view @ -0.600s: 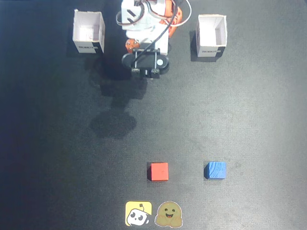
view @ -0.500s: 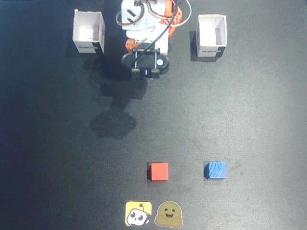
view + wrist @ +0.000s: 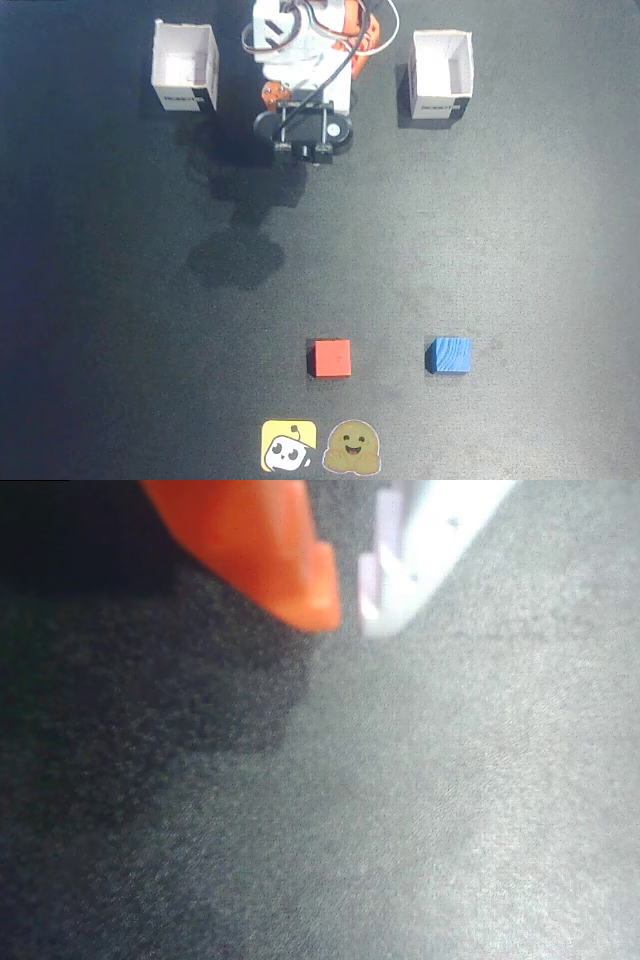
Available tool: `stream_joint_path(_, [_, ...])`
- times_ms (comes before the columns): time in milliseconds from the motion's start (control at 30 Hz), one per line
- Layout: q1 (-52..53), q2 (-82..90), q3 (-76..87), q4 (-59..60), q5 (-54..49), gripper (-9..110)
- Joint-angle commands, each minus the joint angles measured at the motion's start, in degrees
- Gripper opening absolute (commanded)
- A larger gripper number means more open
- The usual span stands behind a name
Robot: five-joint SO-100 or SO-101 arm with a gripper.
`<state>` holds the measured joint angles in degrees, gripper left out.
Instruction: Put the red cube in the right box and the blue cube in the left box.
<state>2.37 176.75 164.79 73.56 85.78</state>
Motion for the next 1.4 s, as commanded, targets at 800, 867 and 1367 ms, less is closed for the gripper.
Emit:
stream_joint_path(800, [0.70,0.44,-0.18,-1.23,-2.81,0])
stream_joint_path(867, [-0.09,0.44,-0.18,-1.85,-2.81,0])
stream_joint_path(1367, [-2.02,-0.62,-2.20,-5.89,-3.08,0])
